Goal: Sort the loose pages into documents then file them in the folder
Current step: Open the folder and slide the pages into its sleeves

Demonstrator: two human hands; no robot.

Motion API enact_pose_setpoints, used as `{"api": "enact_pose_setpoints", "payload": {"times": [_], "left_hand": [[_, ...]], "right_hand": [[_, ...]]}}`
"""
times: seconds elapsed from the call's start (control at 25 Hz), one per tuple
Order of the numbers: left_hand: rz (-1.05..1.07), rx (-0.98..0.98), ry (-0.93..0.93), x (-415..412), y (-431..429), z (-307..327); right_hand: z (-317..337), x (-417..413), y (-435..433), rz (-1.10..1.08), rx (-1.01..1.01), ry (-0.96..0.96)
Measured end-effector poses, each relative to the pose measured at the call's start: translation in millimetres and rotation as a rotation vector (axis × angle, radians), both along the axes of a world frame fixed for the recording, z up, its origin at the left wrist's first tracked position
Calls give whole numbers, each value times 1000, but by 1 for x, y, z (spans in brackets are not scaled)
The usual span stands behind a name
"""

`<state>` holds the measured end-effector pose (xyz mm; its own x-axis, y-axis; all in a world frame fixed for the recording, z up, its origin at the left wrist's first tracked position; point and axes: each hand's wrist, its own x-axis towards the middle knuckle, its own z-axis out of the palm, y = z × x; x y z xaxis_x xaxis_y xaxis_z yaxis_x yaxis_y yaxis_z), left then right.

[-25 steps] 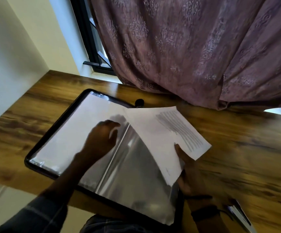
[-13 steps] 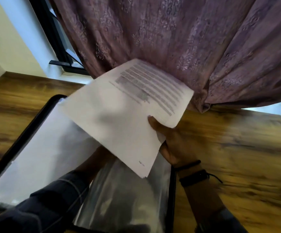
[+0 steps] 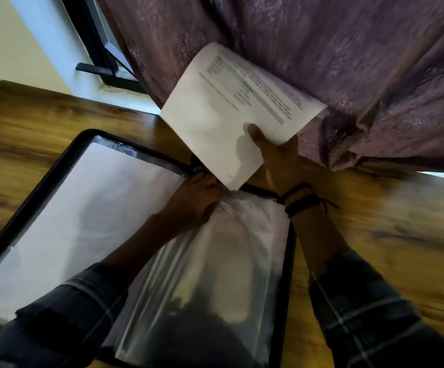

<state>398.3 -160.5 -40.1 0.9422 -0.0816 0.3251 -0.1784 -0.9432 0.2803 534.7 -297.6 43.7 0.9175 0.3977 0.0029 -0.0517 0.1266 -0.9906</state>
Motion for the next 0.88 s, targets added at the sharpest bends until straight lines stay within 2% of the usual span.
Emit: {"api": "enact_pose_setpoints", "payload": {"times": [0.12, 0.24, 0.48, 0.64, 0.76, 0.88], "left_hand": [[-90, -10, -70, 0, -2, 15], [-62, -105, -105, 0, -4, 20], [53, -199, 7, 4, -10, 21], [44, -200, 57, 13, -7, 26], [7, -227, 126, 19, 1, 24], [15, -149, 233, 22, 22, 15]], "right_hand": [[11, 17, 21, 2, -46, -16], [-4, 16, 26, 68, -63, -6], [-18, 15, 16, 114, -133, -6], [-27, 24, -22, 206, -416, -88], [-26, 29, -57, 217, -373, -14], [-30, 31, -78, 242, -364, -14]]}}
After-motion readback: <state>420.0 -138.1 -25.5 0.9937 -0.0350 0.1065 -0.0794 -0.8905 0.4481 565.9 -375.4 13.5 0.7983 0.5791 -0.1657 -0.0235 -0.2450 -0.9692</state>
